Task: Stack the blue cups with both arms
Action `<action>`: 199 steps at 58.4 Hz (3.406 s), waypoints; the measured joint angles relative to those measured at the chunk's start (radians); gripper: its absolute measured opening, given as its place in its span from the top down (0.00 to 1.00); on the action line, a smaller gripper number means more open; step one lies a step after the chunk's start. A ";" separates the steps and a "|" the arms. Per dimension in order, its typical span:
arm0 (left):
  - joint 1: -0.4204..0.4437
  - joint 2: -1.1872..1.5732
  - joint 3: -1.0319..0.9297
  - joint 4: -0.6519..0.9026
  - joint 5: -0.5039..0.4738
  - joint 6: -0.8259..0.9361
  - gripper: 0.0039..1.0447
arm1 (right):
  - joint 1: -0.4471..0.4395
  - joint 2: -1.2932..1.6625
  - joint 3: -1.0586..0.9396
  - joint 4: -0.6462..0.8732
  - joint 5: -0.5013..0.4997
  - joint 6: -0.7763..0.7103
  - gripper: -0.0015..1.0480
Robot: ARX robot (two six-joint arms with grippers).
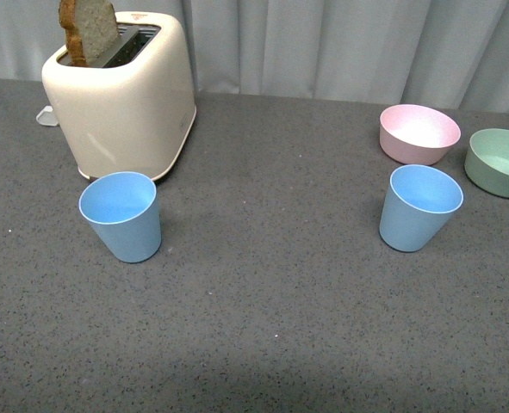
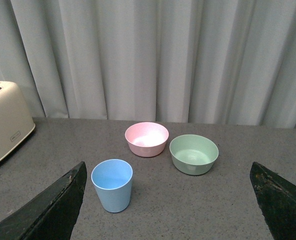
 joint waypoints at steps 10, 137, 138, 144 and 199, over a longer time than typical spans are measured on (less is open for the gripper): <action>0.000 0.000 0.000 0.000 0.000 0.000 0.06 | 0.000 0.000 0.000 0.000 0.000 0.000 0.09; -0.106 1.789 0.835 0.042 -0.008 -0.292 0.06 | 0.000 0.000 0.000 0.000 0.000 0.000 0.09; -0.106 1.794 0.840 0.035 -0.006 -0.293 0.06 | 0.000 0.000 0.000 0.000 0.000 0.000 0.09; -0.106 1.837 0.869 -0.002 -0.016 -0.299 0.06 | 0.000 0.000 0.000 0.000 0.000 0.000 0.09; -0.125 1.953 1.022 -0.208 0.064 -0.380 0.97 | 0.000 0.000 0.000 0.000 0.000 0.000 0.09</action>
